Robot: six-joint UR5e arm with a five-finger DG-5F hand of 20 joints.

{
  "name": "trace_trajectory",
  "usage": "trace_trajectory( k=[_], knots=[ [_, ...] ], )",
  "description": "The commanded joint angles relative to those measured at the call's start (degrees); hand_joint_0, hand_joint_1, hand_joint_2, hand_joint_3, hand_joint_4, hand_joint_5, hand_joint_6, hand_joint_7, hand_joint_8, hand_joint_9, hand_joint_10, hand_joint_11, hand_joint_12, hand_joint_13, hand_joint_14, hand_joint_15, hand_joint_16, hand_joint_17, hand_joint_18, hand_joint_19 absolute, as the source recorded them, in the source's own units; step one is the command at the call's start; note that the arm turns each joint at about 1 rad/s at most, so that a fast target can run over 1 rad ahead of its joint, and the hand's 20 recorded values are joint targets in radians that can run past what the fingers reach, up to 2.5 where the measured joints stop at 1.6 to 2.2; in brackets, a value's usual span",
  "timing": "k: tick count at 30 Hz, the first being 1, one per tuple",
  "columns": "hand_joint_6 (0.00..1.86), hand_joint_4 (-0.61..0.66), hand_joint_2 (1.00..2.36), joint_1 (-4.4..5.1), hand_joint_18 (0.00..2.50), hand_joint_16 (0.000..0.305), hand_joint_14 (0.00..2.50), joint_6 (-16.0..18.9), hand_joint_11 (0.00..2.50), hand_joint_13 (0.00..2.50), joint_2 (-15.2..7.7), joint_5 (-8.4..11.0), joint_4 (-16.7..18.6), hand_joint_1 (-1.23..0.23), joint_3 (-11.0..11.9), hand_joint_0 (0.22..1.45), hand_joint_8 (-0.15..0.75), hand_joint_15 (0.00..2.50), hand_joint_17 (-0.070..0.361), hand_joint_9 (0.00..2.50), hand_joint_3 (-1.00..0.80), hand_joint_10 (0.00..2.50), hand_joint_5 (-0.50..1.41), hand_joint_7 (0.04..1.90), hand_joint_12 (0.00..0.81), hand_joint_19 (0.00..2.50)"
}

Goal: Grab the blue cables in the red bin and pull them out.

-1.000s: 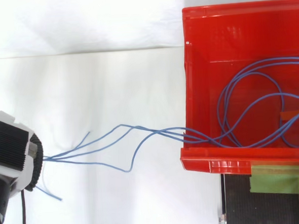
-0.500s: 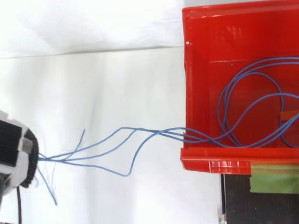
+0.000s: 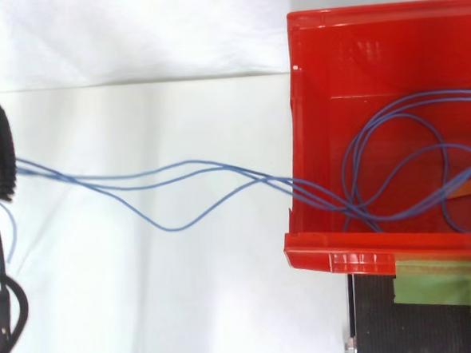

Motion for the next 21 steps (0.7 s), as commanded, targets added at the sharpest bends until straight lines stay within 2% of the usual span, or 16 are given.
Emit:
trace_trajectory(
  k=[1, 5, 11, 14, 18, 21],
  knots=[
    [0.69, -0.12, 1.0, -0.33, 1.14, 0.042, 1.46, -16.3, 2.09, 1.38, 0.0, -1.04, 7.1, -0.83, 0.0, 0.88, 0.092, 1.54, 0.094, 1.52, -1.0, 0.17, 0.88, 0.77, 0.253, 1.11],
    [0.69, -0.12, 1.0, -0.86, 1.13, 0.042, 1.44, -17.7, 2.09, 1.38, 0.0, -2.89, 9.8, -0.83, 0.0, 0.88, 0.097, 1.55, 0.094, 1.52, -1.0, 0.17, 0.88, 0.77, 0.243, 1.11],
    [0.69, -0.12, 1.0, -1.13, 1.13, 0.042, 1.42, -18.0, 2.09, 1.38, 0.0, -3.24, 9.8, -0.83, 0.0, 0.88, 0.081, 1.56, 0.094, 1.52, -1.0, 0.16, 0.88, 0.77, 0.242, 1.11],
    [0.69, -0.12, 1.0, -1.21, 1.13, 0.042, 1.4, -19.3, 2.09, 1.38, 0.0, -3.33, 9.8, -0.83, 0.0, 0.88, 0.105, 1.56, 0.094, 1.52, -1.0, 0.17, 0.88, 0.76, 0.24, 1.11],
    [0.69, -0.12, 1.0, -1.21, 1.13, 0.042, 1.39, -22.1, 2.08, 1.39, 0.0, -4.21, 10.0, -0.83, 0.0, 0.88, 0.096, 1.58, 0.094, 1.52, -1.0, 0.17, 0.88, 0.77, 0.25, 1.11],
    [0.68, -0.12, 1.0, -1.21, 1.13, 0.042, 1.39, -25.2, 2.08, 1.39, 0.0, -6.32, 10.9, -0.83, 0.0, 0.88, 0.104, 1.56, 0.095, 1.52, -1.0, 0.16, 0.88, 0.77, 0.249, 1.11]
  ],
)
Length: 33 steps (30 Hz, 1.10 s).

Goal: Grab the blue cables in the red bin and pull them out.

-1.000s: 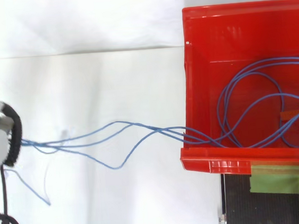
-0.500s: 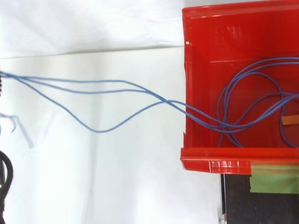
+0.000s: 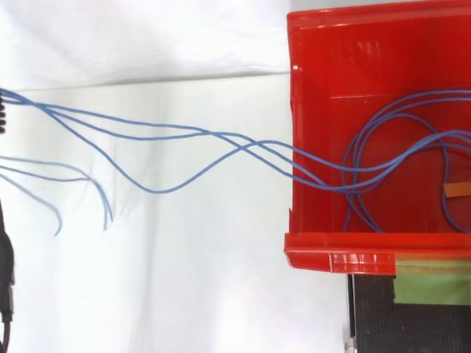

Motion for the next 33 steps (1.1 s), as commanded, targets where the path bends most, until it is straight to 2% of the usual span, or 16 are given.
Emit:
trace_trajectory(
  k=[1, 3, 12, 15, 20, 22, 24, 25, 27, 28, 29, 32, 33],
  knots=[
    [0.69, -0.12, 1.0, -0.1, 1.13, 0.042, 1.38, -3.2, 2.08, 1.39, 0.0, -2.01, 0.9, -0.83, 0.0, 0.88, 0.103, 1.59, 0.094, 1.52, -1.0, 0.16, 0.88, 0.77, 0.242, 1.11],
    [0.69, -0.12, 1.0, -0.19, 1.13, 0.042, 1.39, -6.8, 2.1, 1.39, 0.0, -4.73, 2.1, -0.83, 0.0, 0.88, 0.097, 1.56, 0.093, 1.52, -1.0, 0.16, 0.88, 0.77, 0.251, 1.12],
    [0.68, -0.12, 1.0, -0.45, 1.13, 0.042, 1.37, -11.8, 2.08, 1.39, 0.0, -8.16, 4.8, -0.83, 0.0, 0.88, 0.094, 1.59, 0.094, 1.52, -1.0, 0.15, 0.88, 0.77, 0.248, 1.11],
    [0.68, -0.12, 1.0, -0.54, 1.13, 0.042, 1.37, -12.0, 2.08, 1.39, -0.1, -8.77, 4.6, -0.83, 0.0, 0.88, 0.097, 1.57, 0.095, 1.52, -1.0, 0.15, 0.88, 0.77, 0.255, 1.1],
    [0.68, -0.12, 1.0, -0.89, 1.13, 0.042, 1.35, -10.7, 2.1, 1.39, 0.0, -8.51, 3.0, -0.83, 0.0, 0.88, 0.091, 1.58, 0.095, 1.52, -1.0, 0.15, 0.88, 0.77, 0.246, 1.1],
    [0.68, -0.13, 1.0, -0.8, 1.12, 0.042, 1.34, -8.7, 2.08, 1.39, 0.0, -7.72, 1.9, -0.83, -0.1, 0.88, 0.104, 1.58, 0.094, 1.52, -1.0, 0.15, 0.88, 0.77, 0.25, 1.11],
    [0.68, -0.13, 1.0, -0.89, 1.12, 0.042, 1.33, -3.3, 2.09, 1.39, 0.0, -4.12, -0.2, -0.83, -0.1, 0.88, 0.096, 1.58, 0.094, 1.52, -1.0, 0.15, 0.88, 0.77, 0.248, 1.1],
    [0.68, -0.12, 1.0, -0.89, 1.12, 0.042, 1.31, 0.6, 2.08, 1.4, 0.0, -1.57, -1.6, -0.83, 0.0, 0.88, 0.102, 1.59, 0.094, 1.52, -1.0, 0.14, 0.88, 0.77, 0.245, 1.1],
    [0.69, -0.12, 1.0, -0.8, 1.12, 0.042, 1.29, 3.9, 2.09, 1.4, 0.0, 0.54, -3.0, -0.83, 0.0, 0.88, 0.089, 1.6, 0.094, 1.52, -1.0, 0.14, 0.88, 0.76, 0.245, 1.1],
    [0.68, -0.12, 1.0, -0.63, 1.12, 0.042, 1.28, 7.3, 2.08, 1.4, 0.0, 2.56, -4.7, -0.83, 0.0, 0.88, 0.096, 1.59, 0.094, 1.52, -1.0, 0.14, 0.88, 0.77, 0.242, 1.1],
    [0.68, -0.13, 1.0, -0.63, 1.12, 0.043, 1.25, 9.1, 2.09, 1.41, 0.0, 3.44, -5.9, -0.83, 0.0, 0.88, 0.089, 1.6, 0.096, 1.52, -1.0, 0.14, 0.88, 0.77, 0.246, 1.09],
    [0.68, -0.12, 1.0, -0.36, 1.11, 0.042, 1.24, 18.7, 2.09, 1.41, 0.0, 7.66, -11.2, -0.83, 0.0, 0.88, 0.095, 1.61, 0.094, 1.52, -1.0, 0.13, 0.88, 0.76, 0.25, 1.1],
    [0.68, -0.12, 1.0, -0.27, 1.11, 0.042, 1.23, 20.7, 2.07, 1.41, 0.0, 8.28, -12.1, -0.83, 0.0, 0.88, 0.096, 1.61, 0.094, 1.52, -1.0, 0.13, 0.88, 0.77, 0.249, 1.1]
  ],
)
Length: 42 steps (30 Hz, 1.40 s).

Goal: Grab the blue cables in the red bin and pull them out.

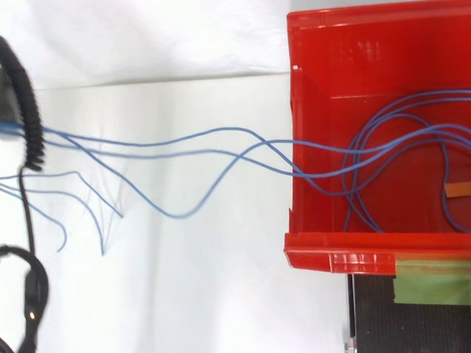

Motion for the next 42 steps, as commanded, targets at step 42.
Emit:
trace_trajectory(
  k=[42],
  knots=[
    [0.67, -0.12, 1.0, 0.66, 1.1, 0.043, 1.05, -16.9, 2.11, 1.45, 0.4, -15.43, 11.9, -0.83, 0.0, 0.88, 0.097, 1.67, 0.096, 1.52, -1.0, 0.05, 0.88, 0.77, 0.245, 1.09]
  ],
)
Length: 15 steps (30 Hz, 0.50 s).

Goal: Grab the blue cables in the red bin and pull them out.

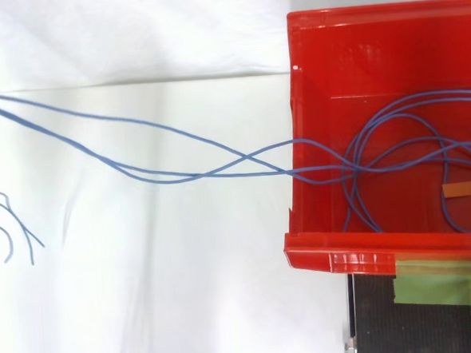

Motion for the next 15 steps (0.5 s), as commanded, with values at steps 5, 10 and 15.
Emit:
trace_trajectory(
  k=[5, 10, 15],
  knots=[
    [0.67, -0.12, 1.0, -0.38, 1.1, 0.043, 1.04, -2.8, 2.11, 1.45, 0.1, 0.0, -0.4, -0.83, 0.0, 0.88, 0.091, 1.68, 0.096, 1.52, -1.0, 0.05, 0.88, 0.77, 0.245, 1.08],
    [0.67, -0.12, 1.0, -0.47, 1.09, 0.043, 1.03, 9.8, 2.1, 1.45, 0.0, 7.03, -2.9, -0.83, 0.0, 0.88, 0.09, 1.68, 0.096, 1.52, -1.0, 0.05, 0.88, 0.77, 0.245, 1.09],
    [0.67, -0.12, 1.0, -0.11, 1.09, 0.043, 1.01, 24.4, 2.1, 1.45, 0.0, 14.06, -9.2, -0.83, 0.0, 0.88, 0.089, 1.69, 0.096, 1.52, -1.0, 0.05, 0.88, 0.77, 0.246, 1.08]
  ],
)
